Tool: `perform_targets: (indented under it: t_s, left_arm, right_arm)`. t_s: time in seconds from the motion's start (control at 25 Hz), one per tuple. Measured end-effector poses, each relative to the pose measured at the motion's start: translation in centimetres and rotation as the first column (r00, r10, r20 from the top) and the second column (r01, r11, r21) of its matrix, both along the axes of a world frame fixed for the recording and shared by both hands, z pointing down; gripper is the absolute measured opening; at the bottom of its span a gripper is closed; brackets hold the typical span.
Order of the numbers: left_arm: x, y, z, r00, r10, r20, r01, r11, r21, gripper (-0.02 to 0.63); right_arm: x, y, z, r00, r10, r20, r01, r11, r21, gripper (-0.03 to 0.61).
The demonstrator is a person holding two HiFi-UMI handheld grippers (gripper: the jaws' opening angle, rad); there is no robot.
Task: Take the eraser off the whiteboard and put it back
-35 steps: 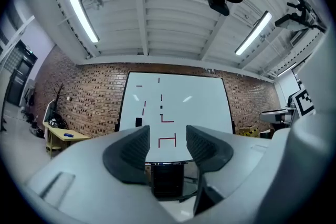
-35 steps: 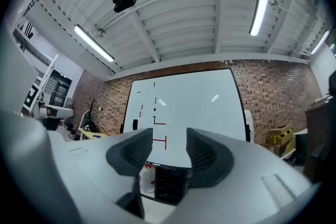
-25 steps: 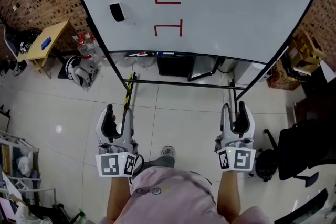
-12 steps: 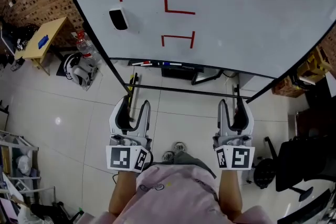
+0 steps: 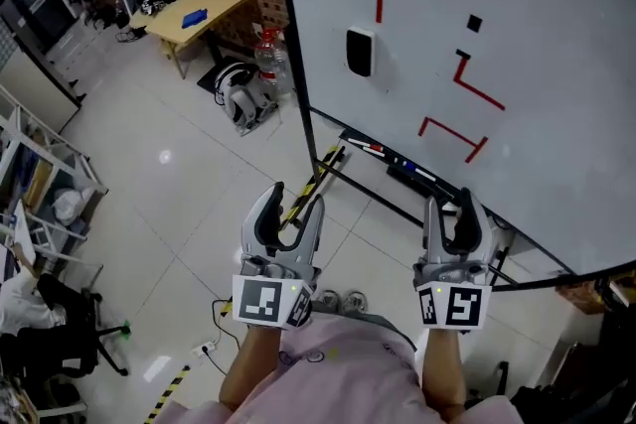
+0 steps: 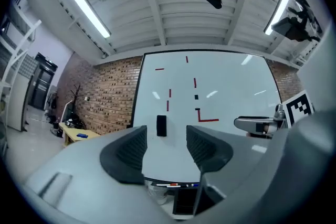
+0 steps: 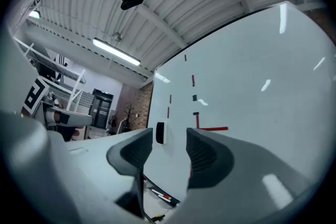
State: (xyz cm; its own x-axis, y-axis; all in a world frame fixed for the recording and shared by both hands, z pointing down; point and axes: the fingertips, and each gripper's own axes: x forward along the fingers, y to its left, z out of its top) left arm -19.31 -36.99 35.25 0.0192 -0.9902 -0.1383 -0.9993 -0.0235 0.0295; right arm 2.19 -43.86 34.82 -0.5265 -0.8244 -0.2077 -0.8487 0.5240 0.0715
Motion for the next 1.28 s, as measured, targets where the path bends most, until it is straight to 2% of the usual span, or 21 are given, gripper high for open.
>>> perform_targets:
  t_s: [0.24, 0.44, 0.52, 0.6, 0.64, 0.8, 0.88, 1.0, 1.28]
  left_arm:
    - [-4.1, 0.7, -0.4, 0.996, -0.089, 0.003, 0.089, 0.996, 0.002, 0.225]
    - [-3.5, -2.0, -0.9, 0.998, -0.060, 0.021, 0.060, 0.998, 0.025, 0.225]
    - [-2.1, -5.4, -1.3, 0.999, 0.013, 0.040, -0.015, 0.999, 0.036, 0.239]
    - [-1.0, -10.8, -1.2, 0.994, 0.091, 0.062, -0.093, 0.995, 0.021, 0.320]
    - [-0.7, -13.8, -0.9, 0.990, 0.115, 0.082, -0.116, 0.993, 0.003, 0.321]
    - [-0.2, -24.1, 1.3, 0.970, 0.141, 0.196, -0.120, 0.986, -0.116, 0.321]
    - [-0.3, -27.6, 2.5, 0.970, 0.148, 0.194, -0.114, 0.978, -0.177, 0.327]
    - [-0.8, -30.8, 3.5, 0.972, 0.146, 0.182, -0.105, 0.970, -0.220, 0.331]
    - [-0.5, -33.9, 3.2, 0.976, 0.182, 0.123, -0.154, 0.965, -0.211, 0.329]
  right_arm:
    - [-5.9, -1.0, -0.1, 0.992, -0.124, 0.010, 0.124, 0.992, -0.010, 0.195]
    - [-5.9, -1.9, 0.1, 0.994, -0.110, 0.004, 0.110, 0.994, 0.002, 0.195]
    - [-5.2, -2.0, 0.5, 0.996, -0.094, 0.007, 0.094, 0.996, -0.005, 0.195]
    - [-4.7, -2.2, 0.6, 0.996, -0.085, 0.011, 0.085, 0.996, -0.012, 0.195]
    - [-4.4, -2.2, 0.6, 0.997, -0.082, 0.011, 0.082, 0.997, -0.013, 0.195]
    - [-3.3, -1.9, 0.7, 0.998, -0.057, -0.004, 0.057, 0.998, -0.009, 0.195]
    - [-2.7, -1.7, 1.0, 0.999, -0.040, -0.010, 0.040, 0.999, -0.016, 0.195]
    - [-1.6, -1.4, 1.7, 1.000, -0.013, -0.021, 0.012, 0.999, -0.032, 0.195]
    - [-0.2, -1.5, 3.3, 0.999, 0.017, -0.045, -0.020, 0.997, -0.072, 0.195]
